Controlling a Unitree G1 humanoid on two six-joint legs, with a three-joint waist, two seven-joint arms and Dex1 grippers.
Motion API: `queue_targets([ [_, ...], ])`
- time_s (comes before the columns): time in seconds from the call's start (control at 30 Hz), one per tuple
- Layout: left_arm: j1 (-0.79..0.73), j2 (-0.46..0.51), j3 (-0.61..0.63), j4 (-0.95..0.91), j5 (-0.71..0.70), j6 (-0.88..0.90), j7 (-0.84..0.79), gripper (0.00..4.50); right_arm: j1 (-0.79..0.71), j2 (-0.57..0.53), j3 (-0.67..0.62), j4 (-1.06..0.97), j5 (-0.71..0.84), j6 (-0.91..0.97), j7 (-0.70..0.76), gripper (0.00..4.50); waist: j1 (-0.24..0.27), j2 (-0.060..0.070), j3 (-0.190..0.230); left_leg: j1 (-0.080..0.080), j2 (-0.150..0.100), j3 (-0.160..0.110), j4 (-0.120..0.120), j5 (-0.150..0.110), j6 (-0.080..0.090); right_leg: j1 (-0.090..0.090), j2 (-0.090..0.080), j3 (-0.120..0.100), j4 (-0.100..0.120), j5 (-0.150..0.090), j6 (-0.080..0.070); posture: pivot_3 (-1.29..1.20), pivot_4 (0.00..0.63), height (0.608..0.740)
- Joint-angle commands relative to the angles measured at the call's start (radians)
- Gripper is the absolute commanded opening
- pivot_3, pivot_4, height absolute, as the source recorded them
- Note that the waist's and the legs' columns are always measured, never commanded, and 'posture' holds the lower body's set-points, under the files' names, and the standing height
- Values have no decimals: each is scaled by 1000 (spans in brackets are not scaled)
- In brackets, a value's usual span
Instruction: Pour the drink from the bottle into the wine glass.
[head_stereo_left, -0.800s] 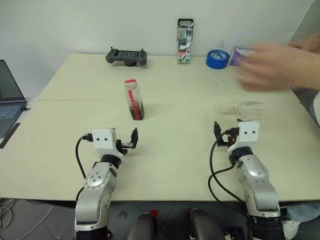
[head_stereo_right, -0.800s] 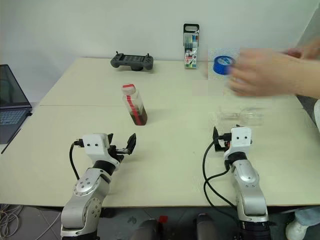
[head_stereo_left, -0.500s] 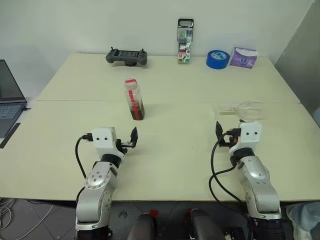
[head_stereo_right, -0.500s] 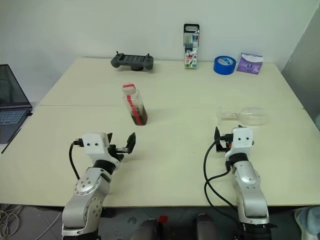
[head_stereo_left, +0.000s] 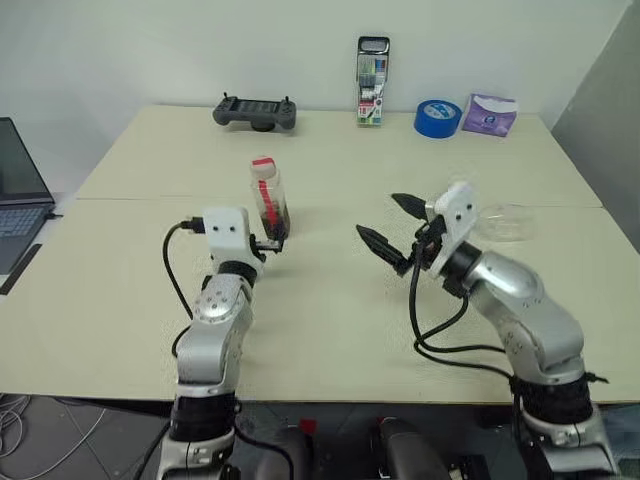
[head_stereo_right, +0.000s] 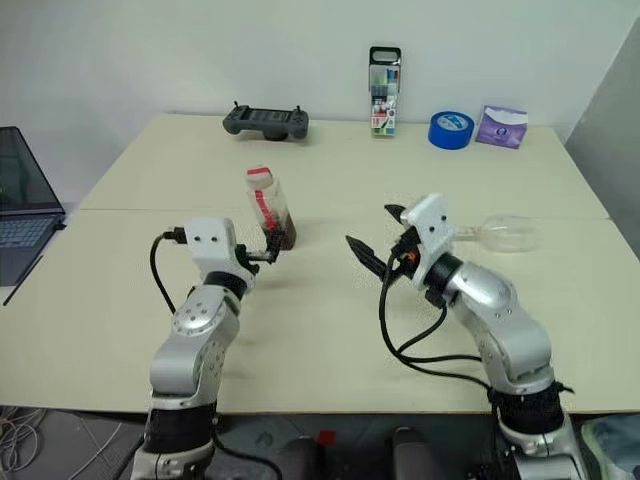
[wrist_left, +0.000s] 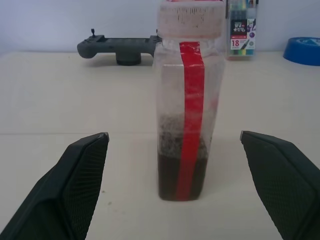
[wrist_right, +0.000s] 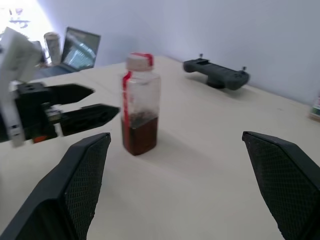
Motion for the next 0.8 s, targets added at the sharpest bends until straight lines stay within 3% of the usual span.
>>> queue_targets([
  [0.03, -53, 12, 13, 32, 30, -8, 22, 4488, -57, 8, 14, 8, 49, 19, 47, 4500, 0, 0, 0, 0, 0, 0, 0, 0, 0, 0, 0, 0, 0, 0, 0, 0, 150, 740],
  [0.3, -163, 20, 6, 172, 22, -89, -28, 4488, -113, 30, 23, 82, 33, -17, 56, 4500, 2, 0, 0, -1, -1, -1, 0, 0, 0, 0, -6, -1, -1, 0, 0, 0, 150, 740],
  [0.8, -287, 0, -2, 380, 49, -212, -28, 4488, -71, 24, 33, 34, 15, 5, 22, 4500, 1, 0, 0, -1, -1, -1, 0, 0, 0, -1, -7, 0, -1, 0, 0, 0, 150, 740],
])
